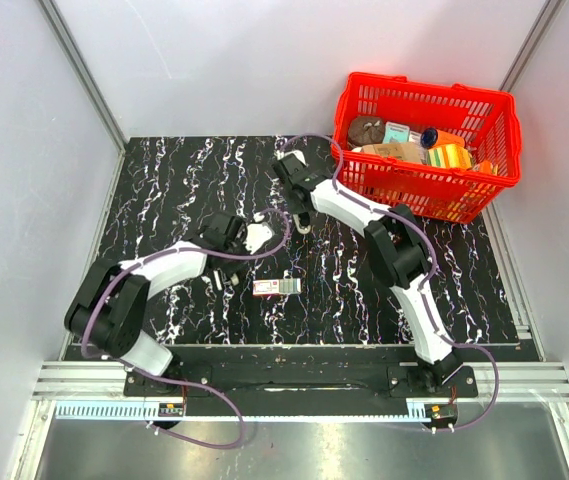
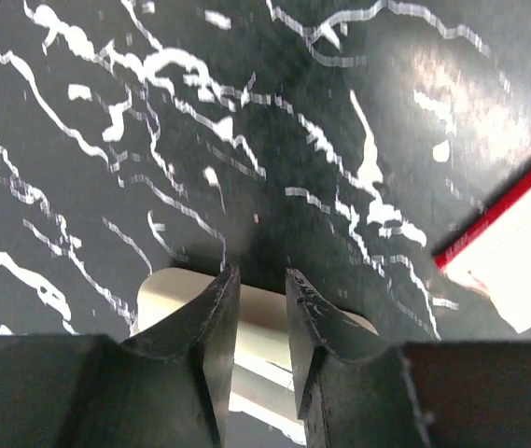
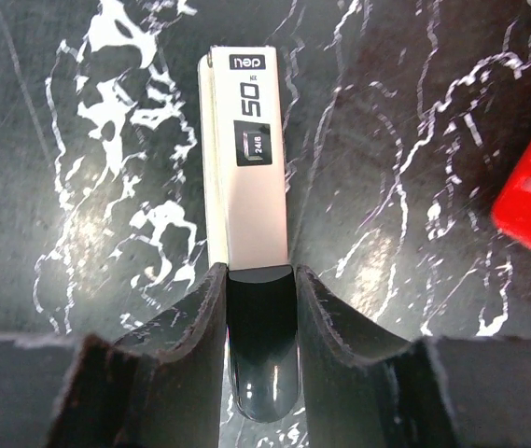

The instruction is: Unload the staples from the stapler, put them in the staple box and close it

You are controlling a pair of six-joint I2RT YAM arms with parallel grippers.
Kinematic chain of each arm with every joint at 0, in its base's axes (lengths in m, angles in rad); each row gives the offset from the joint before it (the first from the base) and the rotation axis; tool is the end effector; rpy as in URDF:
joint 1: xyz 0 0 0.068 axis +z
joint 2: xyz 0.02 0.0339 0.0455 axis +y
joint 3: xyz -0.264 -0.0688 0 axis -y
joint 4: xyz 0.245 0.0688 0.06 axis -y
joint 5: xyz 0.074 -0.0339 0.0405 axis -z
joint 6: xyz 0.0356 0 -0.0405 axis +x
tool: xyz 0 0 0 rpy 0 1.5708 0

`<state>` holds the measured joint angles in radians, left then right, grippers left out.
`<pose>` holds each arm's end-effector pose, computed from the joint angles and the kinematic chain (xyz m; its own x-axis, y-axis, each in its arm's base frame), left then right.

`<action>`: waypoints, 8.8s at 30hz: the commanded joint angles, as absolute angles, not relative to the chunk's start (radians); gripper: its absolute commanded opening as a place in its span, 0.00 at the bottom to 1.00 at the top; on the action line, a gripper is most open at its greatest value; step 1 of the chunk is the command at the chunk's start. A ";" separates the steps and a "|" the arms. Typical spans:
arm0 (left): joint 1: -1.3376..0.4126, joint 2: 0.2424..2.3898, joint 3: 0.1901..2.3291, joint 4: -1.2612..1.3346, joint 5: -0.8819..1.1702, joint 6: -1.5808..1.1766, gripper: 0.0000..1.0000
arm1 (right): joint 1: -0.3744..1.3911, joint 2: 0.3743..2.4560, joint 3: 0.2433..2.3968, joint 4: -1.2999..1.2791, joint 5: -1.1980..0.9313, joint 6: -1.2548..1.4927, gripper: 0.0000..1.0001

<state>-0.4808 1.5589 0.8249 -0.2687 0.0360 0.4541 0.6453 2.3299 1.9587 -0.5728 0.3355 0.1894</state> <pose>0.2635 -0.1389 0.1656 -0.4613 0.7351 -0.4968 0.7586 0.6172 0.2087 0.4184 0.3003 0.1849 -0.7134 -0.3145 -0.6263 -0.2844 0.9467 -0.1515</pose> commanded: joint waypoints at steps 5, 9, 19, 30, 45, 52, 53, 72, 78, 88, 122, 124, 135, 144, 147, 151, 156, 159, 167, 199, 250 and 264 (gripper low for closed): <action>-0.483 1.407 0.677 -0.278 -0.066 0.462 0.40 | 0.753 2.292 1.868 -0.606 0.224 0.304 0.25; -0.482 1.342 0.640 -0.288 -0.075 0.427 0.47 | 0.793 2.292 1.855 -0.609 0.207 0.348 0.23; -0.433 1.183 0.770 -0.414 -0.008 0.287 0.65 | 0.821 2.347 1.931 -0.679 0.212 0.376 0.42; -0.342 1.181 0.799 -0.365 0.192 0.232 0.74 | 0.822 2.280 1.905 -0.658 0.207 0.403 0.27; -0.305 1.399 0.827 -0.120 0.486 0.137 0.78 | 0.827 2.013 1.712 -0.350 0.175 0.632 0.00; -0.305 1.503 0.891 -0.123 0.581 0.120 0.79 | 0.827 1.970 1.628 -0.236 0.138 0.748 0.00; -0.305 1.514 0.894 -0.114 0.590 0.112 0.79 | 0.828 1.961 1.614 -0.220 0.132 0.762 0.00; -0.209 1.580 0.907 -0.003 0.776 0.046 0.35 | 0.828 1.878 1.465 -0.017 0.003 0.894 0.00; -0.192 1.580 0.913 -0.003 0.790 0.055 0.20 | 0.828 1.862 1.447 -0.011 -0.026 0.902 0.00; -0.173 1.540 0.910 -0.041 0.805 0.190 0.00 | 0.828 1.844 1.411 0.046 -0.109 0.876 0.00; -0.178 1.491 0.930 -0.178 0.665 0.500 0.00 | 0.772 1.856 1.425 -0.103 -0.316 0.746 0.00; -0.179 1.483 0.911 -0.146 0.597 0.535 0.00 | 0.749 1.844 1.425 -0.146 -0.327 0.706 0.00; -0.228 1.494 0.851 -0.057 0.407 0.673 0.00 | 0.677 1.806 1.394 -0.291 -0.359 0.534 0.00; -0.279 1.526 0.848 -0.008 0.272 0.792 0.00 | 0.654 1.734 1.299 -0.334 -0.255 0.462 0.00; -0.282 1.546 0.862 -0.008 0.241 0.802 0.00 | 0.657 1.704 1.252 -0.316 -0.235 0.457 0.00; -0.291 1.562 0.842 0.049 0.192 0.827 0.00 | 0.655 1.675 1.200 -0.292 -0.235 0.462 0.00; -0.293 1.574 0.818 0.118 0.155 0.842 0.00 | 0.657 1.646 1.141 -0.267 -0.256 0.474 0.00; -0.298 1.583 0.805 0.158 0.140 0.857 0.00 | 0.657 1.632 1.118 -0.278 -0.258 0.468 0.00; -0.333 1.609 0.770 0.308 0.048 0.966 0.00 | 0.655 1.602 1.098 -0.325 -0.229 0.422 0.00; -0.491 1.482 0.851 0.074 0.360 0.532 0.00 | 0.657 1.712 1.428 -0.221 0.080 0.540 0.00; -0.233 1.216 0.850 -0.380 0.437 0.488 0.36 | 0.635 2.318 1.962 -0.419 0.252 0.232 0.41; -0.232 1.097 0.837 -0.485 0.356 0.515 0.43 | 0.640 2.053 1.728 -0.344 0.333 0.310 0.65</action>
